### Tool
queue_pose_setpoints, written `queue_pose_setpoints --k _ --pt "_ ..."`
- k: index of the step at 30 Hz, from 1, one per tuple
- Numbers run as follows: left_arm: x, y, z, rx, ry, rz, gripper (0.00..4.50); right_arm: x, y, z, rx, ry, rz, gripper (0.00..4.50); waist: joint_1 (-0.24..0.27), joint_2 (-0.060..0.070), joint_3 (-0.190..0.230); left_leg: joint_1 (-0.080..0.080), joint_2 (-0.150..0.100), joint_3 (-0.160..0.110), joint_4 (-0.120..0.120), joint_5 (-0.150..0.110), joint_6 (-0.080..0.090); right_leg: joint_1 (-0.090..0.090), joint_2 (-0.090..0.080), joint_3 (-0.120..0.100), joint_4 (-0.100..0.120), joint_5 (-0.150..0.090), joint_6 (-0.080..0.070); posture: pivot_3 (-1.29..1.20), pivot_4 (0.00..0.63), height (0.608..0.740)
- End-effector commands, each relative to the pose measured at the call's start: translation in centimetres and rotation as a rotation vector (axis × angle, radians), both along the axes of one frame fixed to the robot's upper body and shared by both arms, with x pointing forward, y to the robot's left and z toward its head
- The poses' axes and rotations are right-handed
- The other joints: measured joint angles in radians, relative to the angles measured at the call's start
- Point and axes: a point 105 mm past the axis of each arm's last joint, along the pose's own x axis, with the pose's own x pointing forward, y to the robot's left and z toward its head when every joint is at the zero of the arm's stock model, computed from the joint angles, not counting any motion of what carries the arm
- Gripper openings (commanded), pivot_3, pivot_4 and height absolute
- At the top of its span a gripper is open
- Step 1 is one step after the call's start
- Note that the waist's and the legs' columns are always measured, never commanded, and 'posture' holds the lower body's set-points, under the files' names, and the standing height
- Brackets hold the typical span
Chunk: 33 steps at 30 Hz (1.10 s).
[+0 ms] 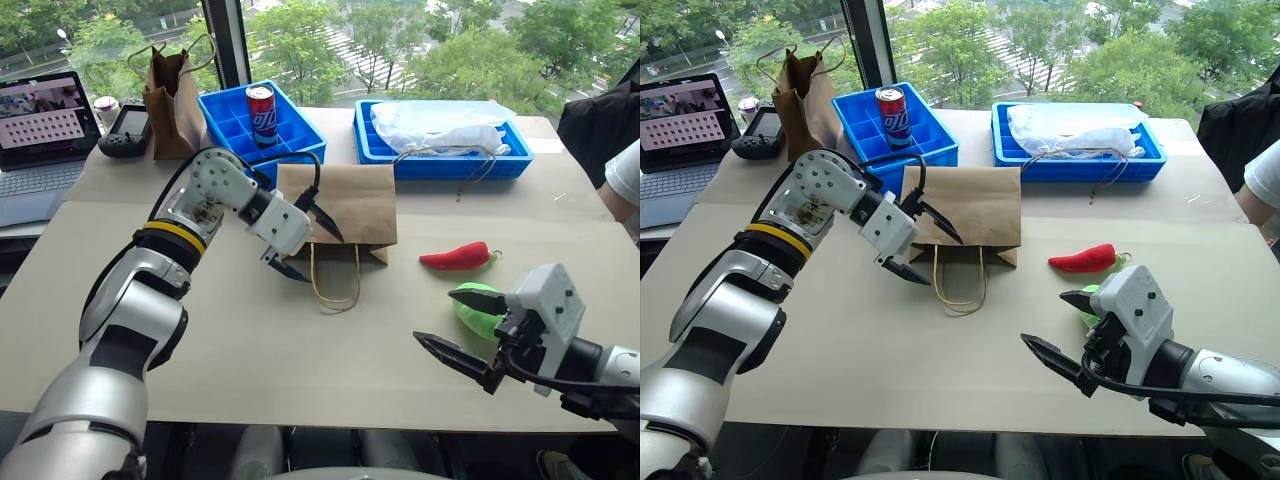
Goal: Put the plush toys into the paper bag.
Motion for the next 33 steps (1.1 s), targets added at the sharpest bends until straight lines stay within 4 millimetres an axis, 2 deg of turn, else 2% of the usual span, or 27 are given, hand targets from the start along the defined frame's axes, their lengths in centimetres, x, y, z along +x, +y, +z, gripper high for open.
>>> queue_pose_setpoints --k 1,6,9,13,17,20,23,24,29,30,33 --pt "0.4 0.1 0.9 0.042 -0.121 -0.068 4.5 0.0 -0.2 0.7 -0.014 -0.045 -0.035 4.48 0.003 0.0 0.0 -0.001 0.0 0.0 0.0 0.0 0.0 -0.001 0.0 0.0 0.0 0.0 0.0 0.0 0.15 0.724" --pt "0.8 0.0 1.3 0.042 -0.151 -0.074 4.5 0.1 -0.7 0.5 -0.036 -0.052 -0.069 4.48 0.011 0.0 0.0 -0.001 -0.001 0.0 0.001 0.0 0.0 0.001 -0.001 0.0 -0.001 0.0 0.001 0.0 0.15 0.724" --pt "0.7 0.1 0.6 0.064 -0.175 -0.1 4.5 0.3 -0.9 0.6 -0.048 -0.07 -0.085 4.48 0.01 0.0 0.0 0.0 -0.001 0.0 0.001 0.0 0.0 0.001 -0.001 0.0 0.0 0.001 0.002 0.0 0.15 0.724" --pt "0.2 -1.1 -0.8 0.043 -0.21 -0.158 4.5 0.9 -1.2 1.0 -0.065 -0.112 -0.107 4.48 0.01 0.0 0.0 0.0 -0.001 -0.001 0.001 0.0 0.0 0.002 0.0 0.0 0.0 0.001 0.002 0.0 0.15 0.724" --pt "0.1 -2.4 -0.4 -0.007 -0.309 -0.212 4.5 1.1 -1.5 1.2 -0.072 -0.116 -0.104 4.48 0.01 0.0 0.0 0.0 -0.001 -0.001 0.001 0.0 0.0 0.002 0.0 0.0 0.0 0.001 0.002 0.0 0.15 0.724" --pt "0.7 -2.6 0.5 -0.038 -0.347 -0.178 3.76 0.8 -1.4 0.6 -0.066 -0.075 -0.097 4.5 0.01 0.0 0.0 0.0 -0.001 -0.001 0.001 0.0 0.0 0.001 0.0 0.0 0.0 0.001 0.002 0.0 0.15 0.724" --pt "0.9 -2.7 0.6 -0.04 -0.369 -0.176 2.58 0.1 -0.7 -0.6 -0.066 -0.007 -0.059 4.5 0.01 0.0 0.0 0.0 -0.001 -0.001 0.001 0.0 0.0 0.002 0.0 0.0 0.0 0.001 0.002 0.0 0.15 0.724" --pt "0.9 -2.8 0.6 -0.041 -0.374 -0.181 2.32 0.1 -0.6 -1.0 -0.076 0.006 -0.058 4.5 0.01 0.0 0.0 0.0 -0.001 -0.001 0.001 0.0 0.0 0.002 0.0 0.0 0.0 0.001 0.002 0.0 0.15 0.724" --pt "0.7 -3.5 0.8 -0.069 -0.38 -0.194 0.35 0.5 -0.4 -2.3 -0.103 0.029 -0.064 4.5 0.01 0.0 0.0 0.0 -0.001 -0.001 0.001 0.0 0.0 0.002 -0.001 0.0 0.0 0.001 0.002 0.0 0.15 0.724" --pt "0.7 -3.6 0.9 -0.082 -0.375 -0.192 0.08 0.7 -0.3 -2.5 -0.099 0.029 -0.062 4.5 0.01 0.0 0.0 0.0 -0.001 -0.001 0.002 0.0 0.0 0.002 -0.001 0.0 0.0 0.001 0.002 0.0 0.15 0.724" --pt "0.6 -4.6 1.8 -0.168 -0.294 -0.149 0.08 1.6 0.2 -3.2 -0.086 0.017 -0.071 4.5 0.009 0.0 0.0 0.0 -0.001 -0.001 0.002 0.0 0.0 0.002 0.0 0.0 0.001 0.001 0.002 0.0 0.15 0.724"
